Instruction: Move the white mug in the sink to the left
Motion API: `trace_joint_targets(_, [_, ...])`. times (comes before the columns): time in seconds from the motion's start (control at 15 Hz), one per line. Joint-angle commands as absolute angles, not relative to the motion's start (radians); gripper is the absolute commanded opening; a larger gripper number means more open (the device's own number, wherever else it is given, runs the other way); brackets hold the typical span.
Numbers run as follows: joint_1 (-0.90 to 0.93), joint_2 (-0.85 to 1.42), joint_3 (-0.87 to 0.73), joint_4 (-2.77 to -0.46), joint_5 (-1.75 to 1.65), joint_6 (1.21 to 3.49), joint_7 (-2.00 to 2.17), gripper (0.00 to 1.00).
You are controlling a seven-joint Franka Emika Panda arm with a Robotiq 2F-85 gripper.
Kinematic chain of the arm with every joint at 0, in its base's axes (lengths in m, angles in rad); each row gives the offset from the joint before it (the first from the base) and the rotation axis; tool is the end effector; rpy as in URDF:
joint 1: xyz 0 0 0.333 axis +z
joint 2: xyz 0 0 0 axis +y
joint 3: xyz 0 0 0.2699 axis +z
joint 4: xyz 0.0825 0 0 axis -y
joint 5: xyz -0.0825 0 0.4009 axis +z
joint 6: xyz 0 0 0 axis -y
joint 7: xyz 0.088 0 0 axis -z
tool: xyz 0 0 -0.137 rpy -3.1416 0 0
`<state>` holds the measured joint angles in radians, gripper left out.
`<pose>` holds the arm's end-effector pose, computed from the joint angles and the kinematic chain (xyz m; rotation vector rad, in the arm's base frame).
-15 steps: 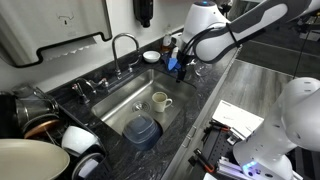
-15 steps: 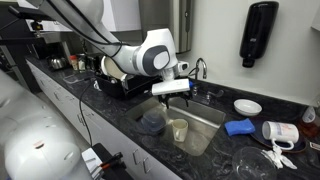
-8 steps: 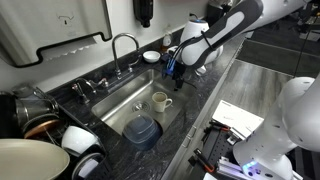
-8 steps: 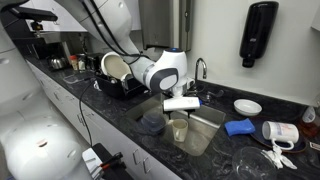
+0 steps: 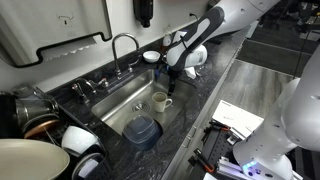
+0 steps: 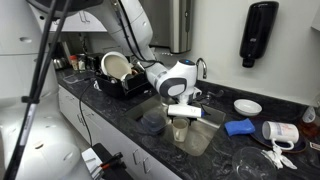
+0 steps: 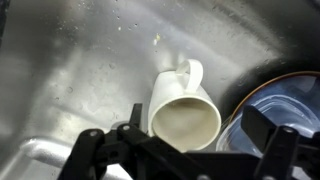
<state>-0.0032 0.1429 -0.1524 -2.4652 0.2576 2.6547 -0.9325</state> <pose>0.4823 -0.0824 0.1531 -2.9575 -0.8409 -0.1492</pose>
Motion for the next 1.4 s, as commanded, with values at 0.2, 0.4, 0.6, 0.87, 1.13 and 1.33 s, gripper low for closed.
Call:
trace_joint_targets(0.2, [-0.058, 0.242, -0.074, -2.365, 0.108, 2.531, -0.709, 1.0])
trace_joint_targets(0.4, [-0.066, 0.269, -0.045, -2.344, 0.098, 2.478, -0.681, 1.0])
trace_joint_targets(0.6, [-0.071, 0.292, -0.03, -2.336, 0.09, 2.452, -0.663, 1.0])
trace_joint_targets(0.87, [-0.076, 0.32, -0.024, -2.338, 0.073, 2.444, -0.638, 1.0])
trace_joint_targets(1.13, [-0.078, 0.344, -0.022, -2.337, 0.049, 2.463, -0.587, 0.74])
trace_joint_targets(1.33, [-0.087, 0.367, -0.017, -2.321, 0.053, 2.473, -0.554, 0.51])
